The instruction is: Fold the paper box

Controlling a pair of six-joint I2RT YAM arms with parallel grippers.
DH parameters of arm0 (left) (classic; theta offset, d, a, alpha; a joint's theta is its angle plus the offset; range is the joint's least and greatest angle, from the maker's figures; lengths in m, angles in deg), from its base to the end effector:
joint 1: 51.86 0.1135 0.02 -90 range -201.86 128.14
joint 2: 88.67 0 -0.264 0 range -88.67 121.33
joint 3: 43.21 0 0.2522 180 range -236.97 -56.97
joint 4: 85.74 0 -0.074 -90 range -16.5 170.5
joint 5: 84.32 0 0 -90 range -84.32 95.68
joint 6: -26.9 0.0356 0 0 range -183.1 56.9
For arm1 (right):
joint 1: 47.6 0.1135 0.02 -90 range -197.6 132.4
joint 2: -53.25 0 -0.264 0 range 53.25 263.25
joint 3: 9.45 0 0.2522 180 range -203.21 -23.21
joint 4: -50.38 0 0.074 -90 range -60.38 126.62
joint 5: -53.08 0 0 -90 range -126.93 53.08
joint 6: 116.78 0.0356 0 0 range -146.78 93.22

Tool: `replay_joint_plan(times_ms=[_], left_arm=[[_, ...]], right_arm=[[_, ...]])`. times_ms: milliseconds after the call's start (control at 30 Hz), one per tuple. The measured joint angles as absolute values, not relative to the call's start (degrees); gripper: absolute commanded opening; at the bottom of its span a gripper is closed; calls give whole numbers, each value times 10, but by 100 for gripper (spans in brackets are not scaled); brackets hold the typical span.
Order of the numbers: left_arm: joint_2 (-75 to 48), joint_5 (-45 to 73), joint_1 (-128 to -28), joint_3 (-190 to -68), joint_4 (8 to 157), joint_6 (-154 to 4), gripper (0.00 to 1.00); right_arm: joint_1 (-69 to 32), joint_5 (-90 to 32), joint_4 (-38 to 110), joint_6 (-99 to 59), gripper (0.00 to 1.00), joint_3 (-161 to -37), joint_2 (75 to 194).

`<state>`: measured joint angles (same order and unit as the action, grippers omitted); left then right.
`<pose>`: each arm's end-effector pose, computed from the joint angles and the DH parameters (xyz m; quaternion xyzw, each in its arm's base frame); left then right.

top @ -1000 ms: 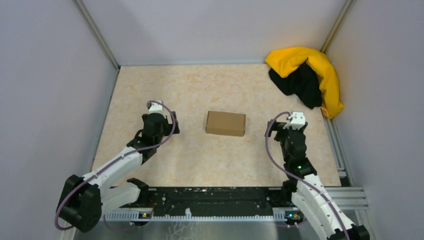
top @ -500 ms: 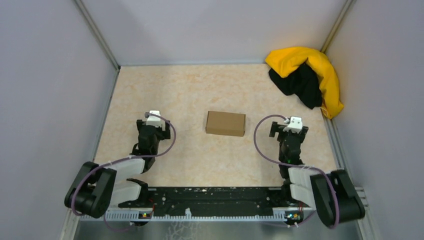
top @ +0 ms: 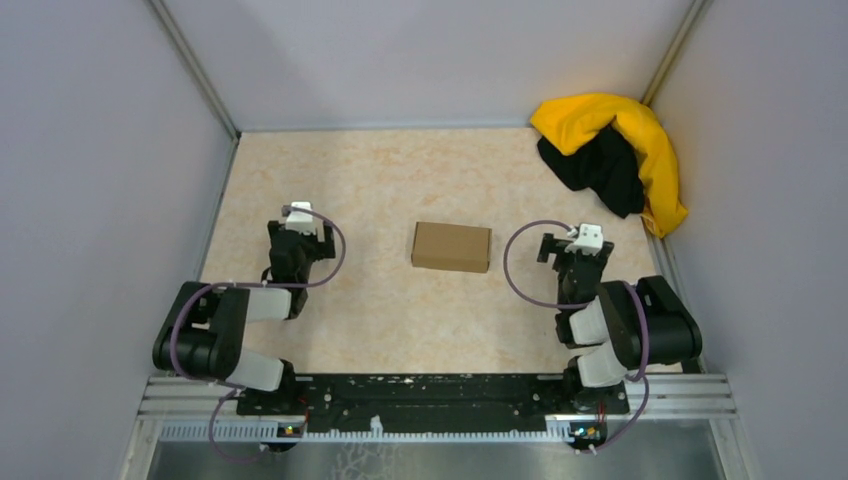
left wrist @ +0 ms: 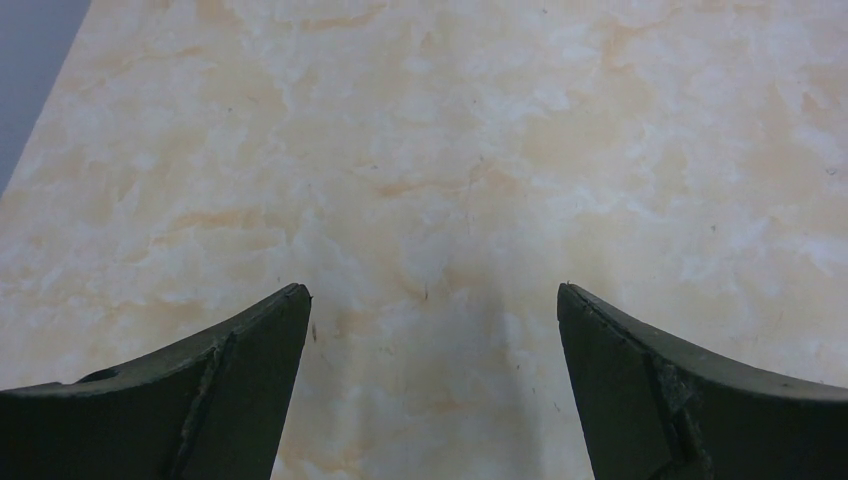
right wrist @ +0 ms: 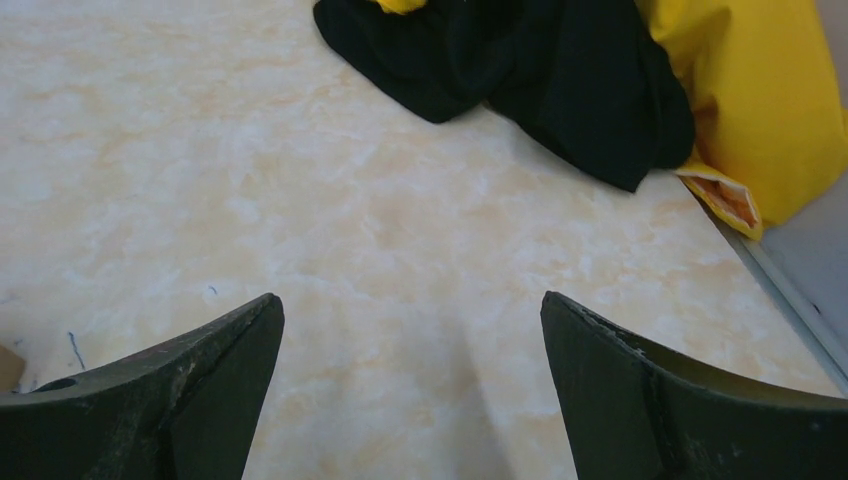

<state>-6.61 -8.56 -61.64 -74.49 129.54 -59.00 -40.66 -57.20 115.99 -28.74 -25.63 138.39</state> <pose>0.2454 -0.0334 0.1506 0.0210 0.7931 0.0688 0.6048 0.1954 0.0114 0.1349 0.0649 0.7233 -0.0986 0.6803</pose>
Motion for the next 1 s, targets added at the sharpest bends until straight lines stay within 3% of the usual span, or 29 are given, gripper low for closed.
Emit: replay_joint_plan(times_ms=[433,1000], left_arm=[[17,-42,-575,-724,1461,-583,99],[23,-40,-567,-717,1497,-595,99]], right_arm=[[-407,-525,1136,-294,99,-279,1383],[-407,-515,1112,-294,99,-291,1383]])
